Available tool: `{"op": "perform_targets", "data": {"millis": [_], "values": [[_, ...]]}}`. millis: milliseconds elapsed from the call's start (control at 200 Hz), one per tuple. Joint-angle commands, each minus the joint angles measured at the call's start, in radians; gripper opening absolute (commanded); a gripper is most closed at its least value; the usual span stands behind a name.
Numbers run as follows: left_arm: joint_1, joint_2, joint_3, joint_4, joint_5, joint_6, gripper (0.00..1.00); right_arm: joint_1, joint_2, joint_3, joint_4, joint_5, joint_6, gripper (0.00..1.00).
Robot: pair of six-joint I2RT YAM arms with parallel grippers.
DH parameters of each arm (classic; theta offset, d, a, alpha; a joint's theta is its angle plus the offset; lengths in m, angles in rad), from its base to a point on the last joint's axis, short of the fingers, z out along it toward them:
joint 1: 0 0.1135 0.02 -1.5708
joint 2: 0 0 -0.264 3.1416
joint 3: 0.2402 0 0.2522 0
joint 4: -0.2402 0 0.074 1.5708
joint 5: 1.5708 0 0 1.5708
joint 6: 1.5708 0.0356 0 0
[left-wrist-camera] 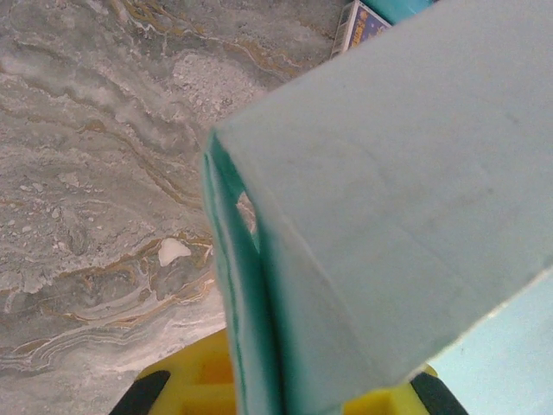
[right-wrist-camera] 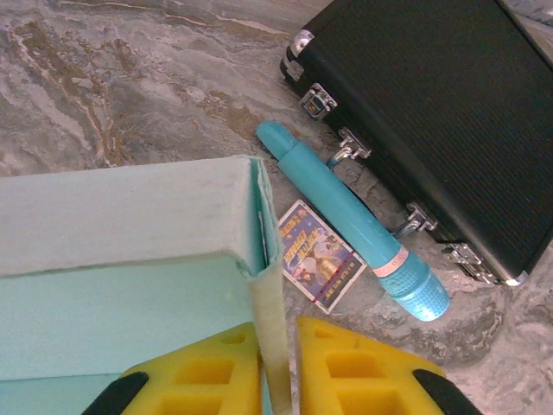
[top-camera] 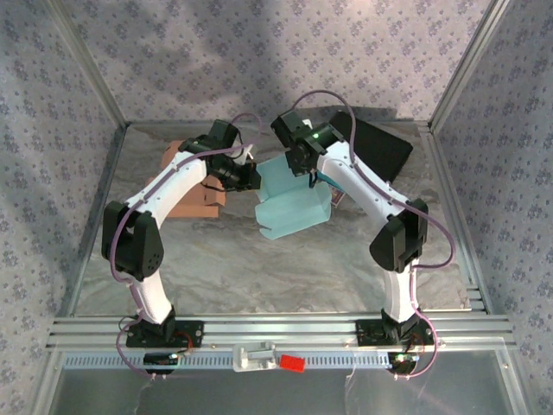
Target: Fold the paper box
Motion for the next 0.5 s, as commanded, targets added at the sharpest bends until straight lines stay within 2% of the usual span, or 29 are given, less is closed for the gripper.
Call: {"op": "perform_targets", "data": {"millis": [0, 135, 275, 355, 455, 495], "values": [[-0.014, -0.009, 0.032, -0.042, 0.037, 0.026, 0.00, -0.031, 0.032, 0.061, -0.029, 0.091, 0.009, 0.18], [-0.017, -0.005, 0.033, -0.041, 0.039, 0.024, 0.00, -0.032, 0.050, 0.089, -0.044, 0.107, 0.006, 0.15], [-0.019, -0.002, 0.036, -0.041, 0.038, 0.024, 0.00, -0.032, 0.068, 0.098, -0.053, 0.123, 0.021, 0.19], [-0.019, -0.001, 0.036, -0.042, 0.039, 0.024, 0.00, -0.031, 0.072, 0.098, -0.055, 0.141, 0.026, 0.15], [-0.020, -0.001, 0.036, -0.043, 0.039, 0.024, 0.00, -0.022, 0.079, 0.111, -0.062, 0.210, 0.026, 0.00], [-0.021, 0.000, 0.036, -0.041, 0.039, 0.023, 0.00, -0.016, 0.083, 0.117, -0.073, 0.243, 0.034, 0.00]]}}
